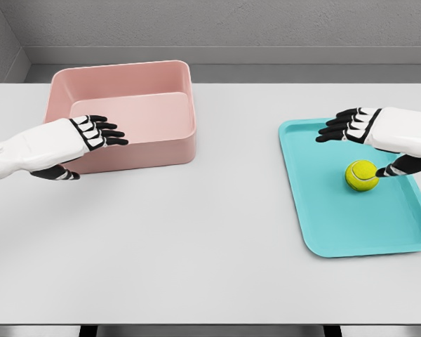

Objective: Put the tennis from the blue tray into the pink basket with both arms

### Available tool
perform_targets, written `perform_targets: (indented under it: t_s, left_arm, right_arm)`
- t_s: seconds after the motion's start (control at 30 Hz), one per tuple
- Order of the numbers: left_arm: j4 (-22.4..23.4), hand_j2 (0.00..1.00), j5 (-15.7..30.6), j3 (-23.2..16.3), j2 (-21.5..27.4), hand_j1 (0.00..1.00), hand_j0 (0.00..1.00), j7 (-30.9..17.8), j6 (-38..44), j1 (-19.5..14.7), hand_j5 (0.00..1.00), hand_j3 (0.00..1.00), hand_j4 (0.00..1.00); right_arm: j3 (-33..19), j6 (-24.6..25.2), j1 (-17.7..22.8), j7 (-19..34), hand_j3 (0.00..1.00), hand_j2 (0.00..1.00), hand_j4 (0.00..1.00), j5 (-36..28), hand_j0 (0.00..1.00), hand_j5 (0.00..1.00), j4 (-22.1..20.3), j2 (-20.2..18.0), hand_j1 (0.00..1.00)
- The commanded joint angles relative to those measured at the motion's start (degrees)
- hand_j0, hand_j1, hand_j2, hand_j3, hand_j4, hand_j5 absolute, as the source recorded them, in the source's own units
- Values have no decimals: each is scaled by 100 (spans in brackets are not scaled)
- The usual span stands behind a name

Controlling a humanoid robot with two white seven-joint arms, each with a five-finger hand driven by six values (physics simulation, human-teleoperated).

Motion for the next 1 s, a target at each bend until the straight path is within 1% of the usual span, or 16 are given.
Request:
perform_targets:
  t_s: [0.0,0.1,0.17,0.23,0.27,0.3,0.33,0.43,0.57,0.63,0.67,0.73,0.8,0.93,0.97]
  left_arm:
    - [-39,100,39,3,36,100,100,1,5,0,100,100,100]
    - [-39,100,39,3,36,100,100,1,5,9,100,100,100]
    - [-39,100,39,3,36,100,100,1,5,9,100,100,100]
    - [-39,100,39,3,36,100,100,1,5,9,100,100,100]
    - [-39,100,39,3,36,100,100,1,5,9,100,100,100]
    - [-39,100,39,3,36,100,100,1,5,18,100,100,100]
    - [-39,100,39,3,36,100,100,1,5,18,100,100,100]
    - [-39,100,39,3,36,100,100,1,5,18,100,100,100]
    - [-39,100,30,-6,36,100,100,-7,5,26,100,100,100]
    - [-39,100,30,-6,36,100,100,1,5,26,100,100,100]
    - [-39,100,30,-6,36,100,100,-7,5,26,100,100,100]
    - [-39,100,30,-6,36,100,100,-7,5,26,100,100,100]
    - [-48,100,30,-6,36,100,100,-7,5,26,100,100,100]
    - [-57,100,30,-6,36,100,100,1,5,26,100,100,100]
    - [-57,100,30,-6,36,100,100,1,5,26,100,100,100]
  right_arm:
    - [8,11,0,-2,100,100,100,-34,100,100,1,-8,100]
    - [17,11,9,-11,100,100,100,-17,100,100,80,18,100]
    - [210,11,9,-64,100,100,100,430,100,100,176,80,100]
    - [246,11,9,-73,100,100,100,467,100,100,212,80,100]
    - [281,11,26,-73,100,100,100,555,100,100,528,124,100]
    - [377,11,44,-73,100,100,100,555,100,100,634,159,100]
    - [439,11,53,-73,100,100,100,590,100,100,792,290,100]
    - [457,11,53,-73,100,100,100,871,100,100,1144,563,100]
    - [553,11,61,-73,100,100,100,889,100,100,1460,695,100]
    - [597,11,61,-73,100,100,100,924,100,100,1539,748,100]
    - [641,11,61,-64,100,100,100,968,100,100,1636,835,100]
    - [650,11,61,-64,100,100,100,976,100,100,1689,897,100]
    - [659,11,61,-73,100,100,100,1108,100,100,1864,1064,100]
    - [720,11,70,-73,100,100,100,1135,100,100,1952,1064,100]
    - [720,11,70,-73,100,100,100,1143,100,100,2093,1090,100]
